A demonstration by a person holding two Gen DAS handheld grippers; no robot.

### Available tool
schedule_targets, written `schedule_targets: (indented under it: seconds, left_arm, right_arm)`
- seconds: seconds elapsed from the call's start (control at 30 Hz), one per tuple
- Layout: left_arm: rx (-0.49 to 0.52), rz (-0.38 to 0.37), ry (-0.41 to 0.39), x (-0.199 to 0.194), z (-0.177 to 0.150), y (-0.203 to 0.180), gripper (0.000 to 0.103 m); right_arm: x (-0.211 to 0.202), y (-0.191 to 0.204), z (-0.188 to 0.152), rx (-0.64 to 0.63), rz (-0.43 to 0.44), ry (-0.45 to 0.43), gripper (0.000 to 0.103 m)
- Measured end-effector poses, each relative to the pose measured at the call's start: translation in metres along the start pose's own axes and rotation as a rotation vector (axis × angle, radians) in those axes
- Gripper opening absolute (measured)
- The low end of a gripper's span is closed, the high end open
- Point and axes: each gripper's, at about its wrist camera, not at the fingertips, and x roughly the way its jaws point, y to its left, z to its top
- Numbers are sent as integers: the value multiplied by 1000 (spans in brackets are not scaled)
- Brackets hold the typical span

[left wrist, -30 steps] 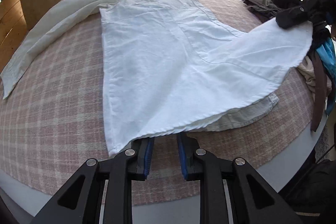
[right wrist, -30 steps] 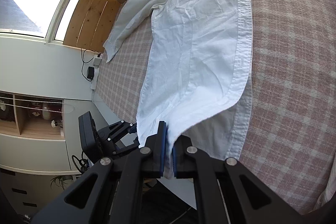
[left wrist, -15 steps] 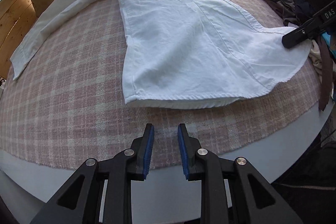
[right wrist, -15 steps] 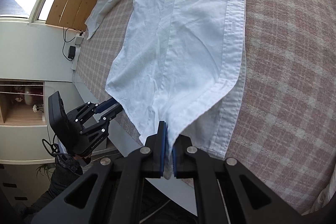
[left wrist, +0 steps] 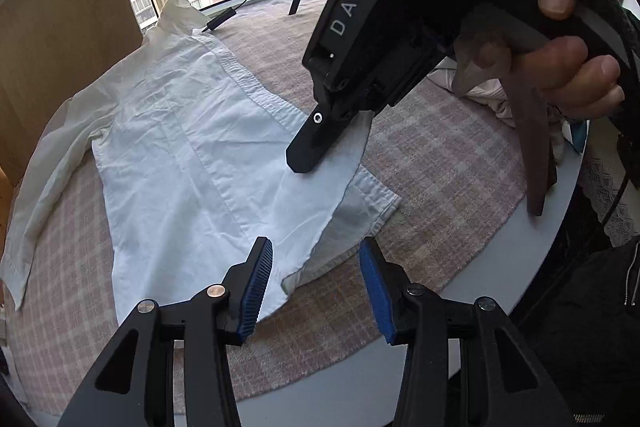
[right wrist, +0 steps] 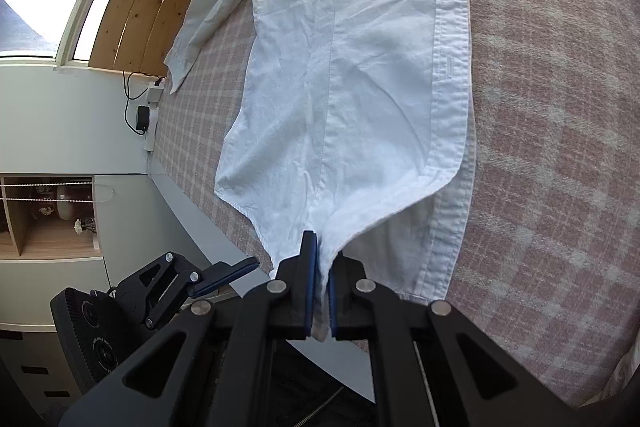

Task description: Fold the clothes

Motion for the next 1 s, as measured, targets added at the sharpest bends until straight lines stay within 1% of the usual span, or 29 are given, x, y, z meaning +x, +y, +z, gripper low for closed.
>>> schedule_targets:
  seconds: [0.17, 0.23, 0.27, 0.3, 0.33, 0.47, 0.53, 0.57, 0.6, 0.63, 0.73, 0.77, 0.83, 1.0]
  left_arm:
    - [-38, -2, -29, 14, 17, -4, 43]
    - [-58, -30, -22, 19, 19, 0, 34]
    - [-72, -41, -20, 21, 19, 3, 19]
    - [-87, -48, -19, 23, 19, 5, 8]
    - [-104, -58, -24, 23, 19, 8, 5]
    - [-176, -102, -50, 15, 18, 21, 2]
    - [-186, -89, -63, 8, 18, 25, 2]
    - [-190, -82, -70, 4, 18, 27, 2]
    - [-201, -71, -78, -1, 17, 31, 2]
    - [-217, -61, -83, -5, 17, 35, 2]
    - [-259, -40, -99, -18, 18, 48, 2]
    - [-268, -33, -102, -21, 19, 51, 2]
    - [-278, -24, -103, -23, 21, 54, 2]
    - [-280, 6, -92, -26, 22, 53, 2]
  right_arm:
    - [1, -6, -2, 32, 19, 1, 5]
    - [1, -7, -2, 36, 25, 2, 5]
    - [0, -7, -2, 38, 31, 4, 5]
    - [-1, -8, -2, 40, 40, 5, 6]
    - [-2, -8, -1, 42, 44, 7, 5]
    - [-4, -8, 2, 30, 57, 31, 8]
    - [-8, -10, 4, 15, 58, 53, 16]
    - [-12, -11, 5, 6, 56, 57, 24]
    - [-18, -13, 7, -2, 52, 51, 28]
    - [-27, -16, 10, -8, 51, 35, 29]
    - [-57, -36, 31, 28, 45, -43, 33]
    - [-65, -45, 43, 40, 28, -75, 35]
    - [-75, -60, 71, 56, -34, -129, 36]
    - [-69, -89, 150, 114, -24, -163, 36]
